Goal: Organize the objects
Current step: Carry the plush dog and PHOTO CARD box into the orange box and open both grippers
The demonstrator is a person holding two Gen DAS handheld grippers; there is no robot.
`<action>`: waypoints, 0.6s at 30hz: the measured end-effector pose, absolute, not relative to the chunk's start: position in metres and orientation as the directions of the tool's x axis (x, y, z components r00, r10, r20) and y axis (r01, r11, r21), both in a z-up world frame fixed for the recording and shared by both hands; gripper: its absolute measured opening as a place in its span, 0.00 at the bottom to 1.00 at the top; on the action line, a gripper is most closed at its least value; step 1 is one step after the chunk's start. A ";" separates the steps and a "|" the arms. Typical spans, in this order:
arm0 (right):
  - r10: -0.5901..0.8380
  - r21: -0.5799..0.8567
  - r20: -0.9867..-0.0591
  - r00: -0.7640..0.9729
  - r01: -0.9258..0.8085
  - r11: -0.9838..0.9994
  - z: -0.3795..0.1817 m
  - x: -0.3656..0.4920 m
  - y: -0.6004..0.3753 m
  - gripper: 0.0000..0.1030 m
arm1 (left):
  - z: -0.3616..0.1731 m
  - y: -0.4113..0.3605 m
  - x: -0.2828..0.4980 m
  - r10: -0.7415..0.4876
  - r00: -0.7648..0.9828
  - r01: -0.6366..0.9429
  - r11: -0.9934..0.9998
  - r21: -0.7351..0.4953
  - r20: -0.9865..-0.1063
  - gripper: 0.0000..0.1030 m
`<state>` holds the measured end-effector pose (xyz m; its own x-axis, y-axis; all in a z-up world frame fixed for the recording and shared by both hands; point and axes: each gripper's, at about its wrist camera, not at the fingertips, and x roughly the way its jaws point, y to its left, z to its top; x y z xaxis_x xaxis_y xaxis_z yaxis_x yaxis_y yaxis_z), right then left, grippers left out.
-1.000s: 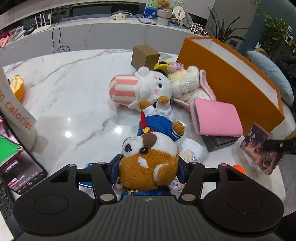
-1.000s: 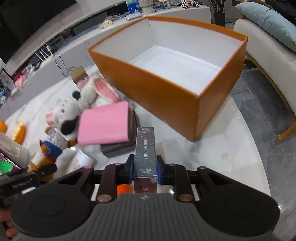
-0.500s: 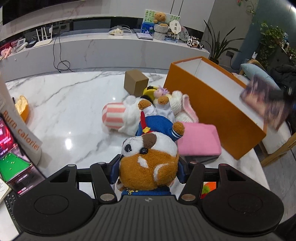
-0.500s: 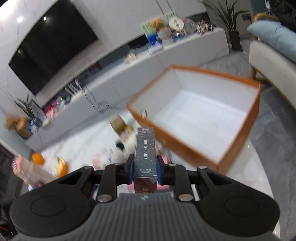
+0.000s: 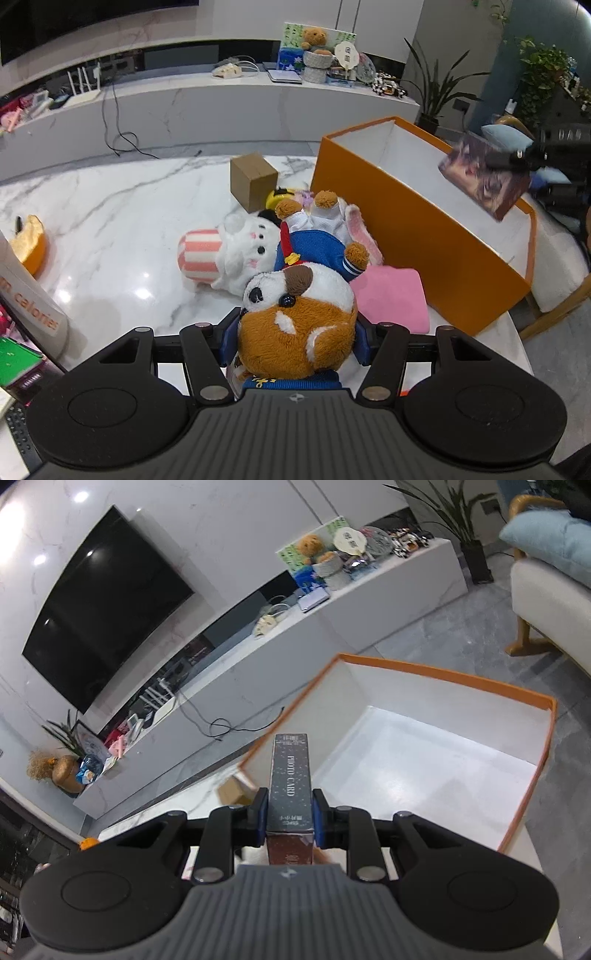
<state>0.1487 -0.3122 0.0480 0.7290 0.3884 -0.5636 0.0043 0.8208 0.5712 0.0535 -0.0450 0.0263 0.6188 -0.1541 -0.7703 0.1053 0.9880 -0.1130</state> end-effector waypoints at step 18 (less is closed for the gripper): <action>0.334 0.582 -0.542 0.771 0.057 0.811 0.008 0.161 -0.381 0.24 | 0.088 -0.181 0.149 -0.243 0.661 0.181 0.970 -0.164 -0.710 0.65</action>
<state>0.1606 -0.3805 0.0077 0.7715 0.3340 -0.5415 0.0569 0.8114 0.5817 0.1490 -0.1812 0.0877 0.6607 -0.2432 -0.7101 0.1810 0.9698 -0.1638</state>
